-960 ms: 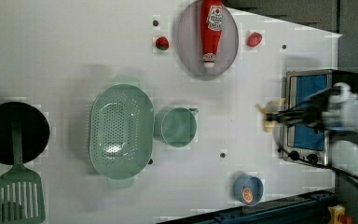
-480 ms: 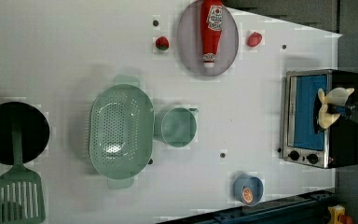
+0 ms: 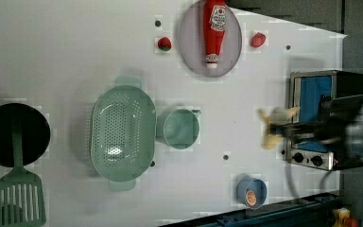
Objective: Pick Banana and place it in mug.
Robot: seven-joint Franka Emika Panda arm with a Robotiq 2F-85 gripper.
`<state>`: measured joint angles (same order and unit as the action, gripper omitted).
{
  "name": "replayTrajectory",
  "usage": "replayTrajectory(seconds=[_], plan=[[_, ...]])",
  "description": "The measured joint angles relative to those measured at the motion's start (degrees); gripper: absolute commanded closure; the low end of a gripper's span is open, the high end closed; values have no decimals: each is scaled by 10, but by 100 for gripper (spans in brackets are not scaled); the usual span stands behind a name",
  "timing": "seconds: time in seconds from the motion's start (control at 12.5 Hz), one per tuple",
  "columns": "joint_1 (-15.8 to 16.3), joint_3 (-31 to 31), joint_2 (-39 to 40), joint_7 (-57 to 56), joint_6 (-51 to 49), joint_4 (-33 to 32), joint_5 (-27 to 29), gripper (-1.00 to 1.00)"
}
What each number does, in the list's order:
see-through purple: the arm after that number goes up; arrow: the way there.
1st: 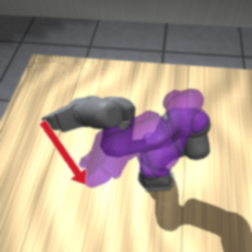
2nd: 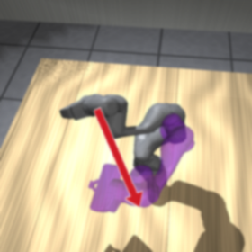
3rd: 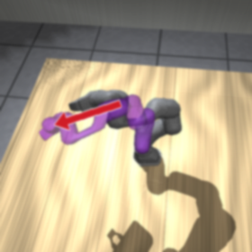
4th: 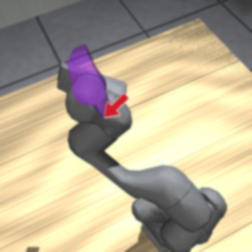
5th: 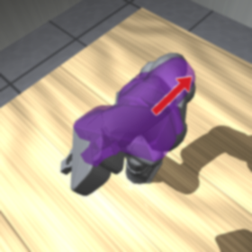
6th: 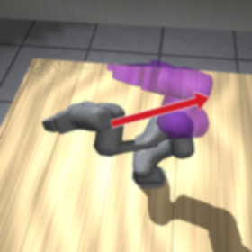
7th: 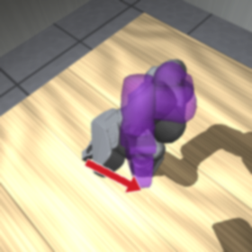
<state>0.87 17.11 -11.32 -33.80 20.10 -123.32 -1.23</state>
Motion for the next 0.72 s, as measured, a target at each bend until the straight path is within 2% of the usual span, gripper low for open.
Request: replayTrajectory(seconds=[0.24, 0.48, 0.56, 0.72], plan=[[22, 41, 57, 109, 1, -1, 31, 57], [28, 58, 69, 204, 85, -51, 40, 56], [23, 66, 82, 226, 130, -57, 55, 57], [18, 71, 105, 265, 184, -67, 50, 56]])
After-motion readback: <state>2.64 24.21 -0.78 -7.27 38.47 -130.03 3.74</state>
